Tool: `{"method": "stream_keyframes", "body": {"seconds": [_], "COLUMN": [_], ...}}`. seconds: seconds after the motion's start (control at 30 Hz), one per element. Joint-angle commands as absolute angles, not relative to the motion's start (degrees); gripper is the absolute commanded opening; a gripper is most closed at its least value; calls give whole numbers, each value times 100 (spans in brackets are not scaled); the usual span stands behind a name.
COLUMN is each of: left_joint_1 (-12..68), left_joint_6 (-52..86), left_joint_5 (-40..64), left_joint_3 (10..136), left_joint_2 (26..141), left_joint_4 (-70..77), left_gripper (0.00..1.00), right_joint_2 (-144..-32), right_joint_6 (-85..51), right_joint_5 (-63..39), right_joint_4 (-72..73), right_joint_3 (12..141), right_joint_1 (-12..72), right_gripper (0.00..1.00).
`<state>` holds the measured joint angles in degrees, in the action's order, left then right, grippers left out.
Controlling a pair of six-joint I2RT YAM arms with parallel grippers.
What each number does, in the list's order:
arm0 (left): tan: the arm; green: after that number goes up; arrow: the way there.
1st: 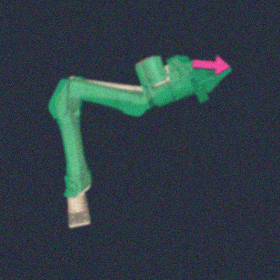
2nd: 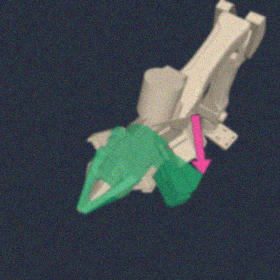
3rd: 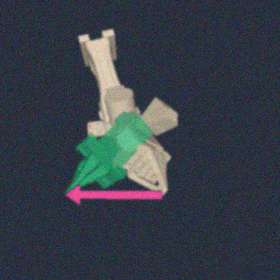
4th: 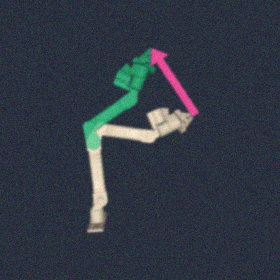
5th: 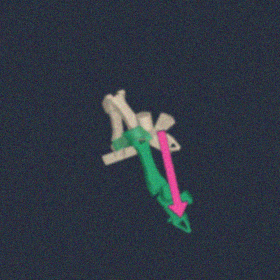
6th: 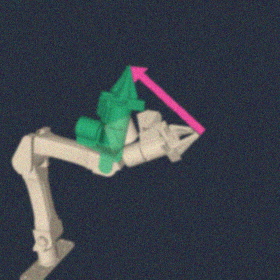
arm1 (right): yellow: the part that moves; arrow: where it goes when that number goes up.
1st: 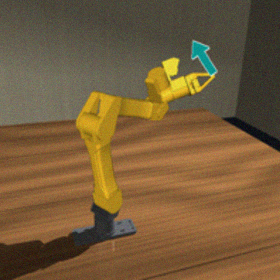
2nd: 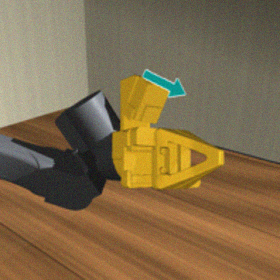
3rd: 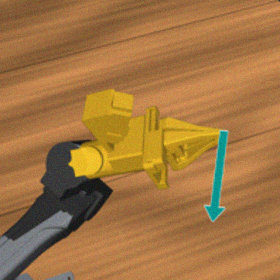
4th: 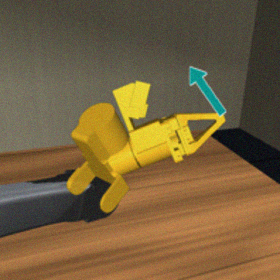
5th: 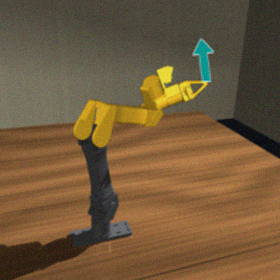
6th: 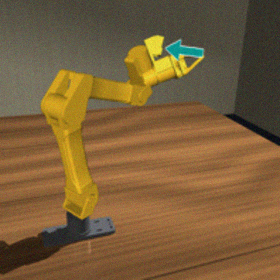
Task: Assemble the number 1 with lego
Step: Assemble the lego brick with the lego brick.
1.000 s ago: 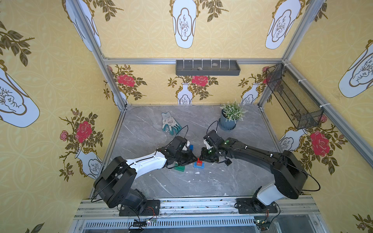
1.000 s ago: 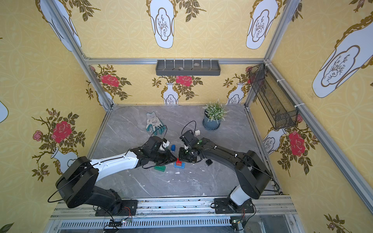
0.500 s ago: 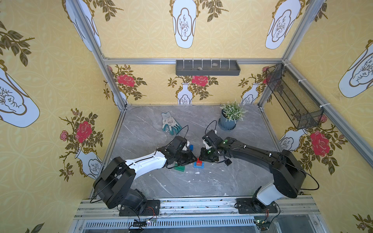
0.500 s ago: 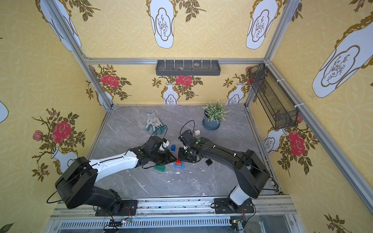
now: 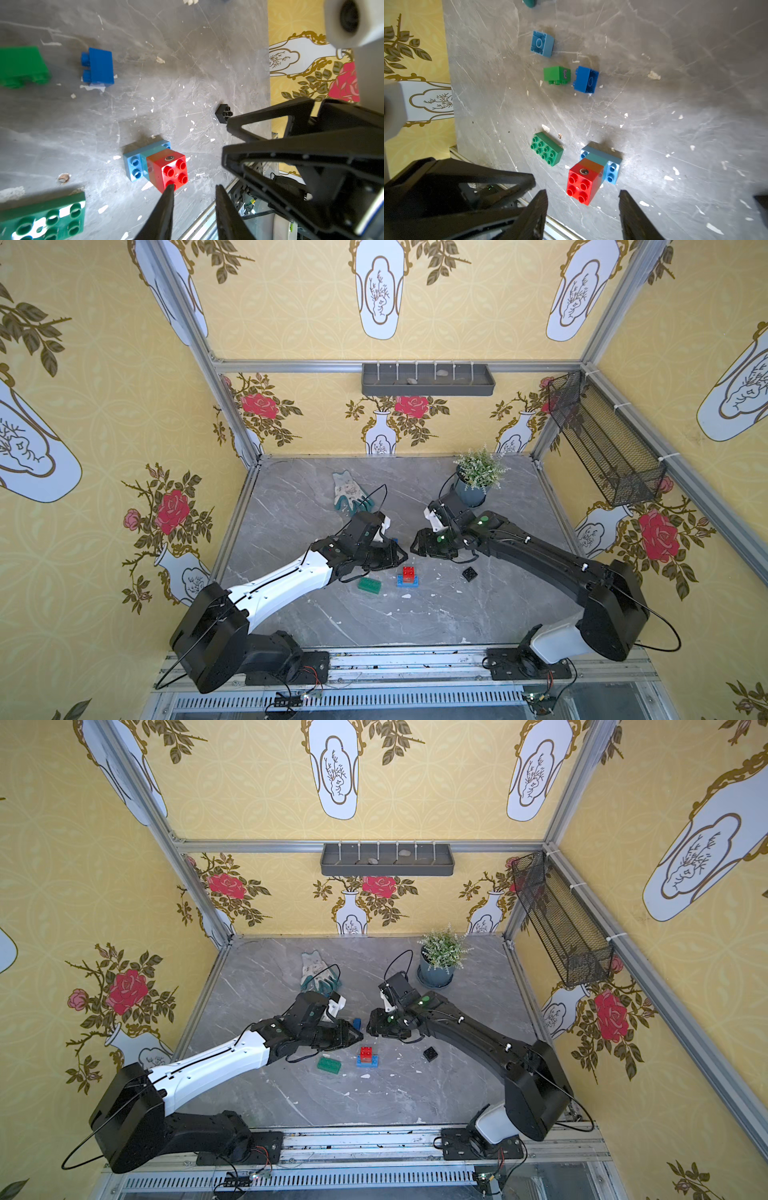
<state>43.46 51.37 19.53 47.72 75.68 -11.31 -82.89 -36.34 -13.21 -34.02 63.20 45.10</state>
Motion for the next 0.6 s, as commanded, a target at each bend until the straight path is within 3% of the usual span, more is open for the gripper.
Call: {"method": "stream_keyframes", "body": {"seconds": [0.0, 0.33, 0.57], "left_joint_1": [4325, 4111, 3967], "left_joint_6": [5071, 5325, 5414], "left_joint_5": [1532, 615, 148], "left_joint_3": [4597, 3916, 3571], "left_joint_2": [7293, 6282, 5646], "left_joint_4": [-984, -752, -891], "left_gripper": [38, 42, 45], "right_joint_2": [-7945, -7485, -7820], "right_joint_6": [-3481, -3579, -3329], "right_joint_5": [-400, -384, -1005], "right_joint_4": [-3961, -4060, -3455], "right_joint_3": [5964, 4827, 4461], "right_joint_1": [4251, 2650, 2198], "right_gripper": [61, 71, 78]}}
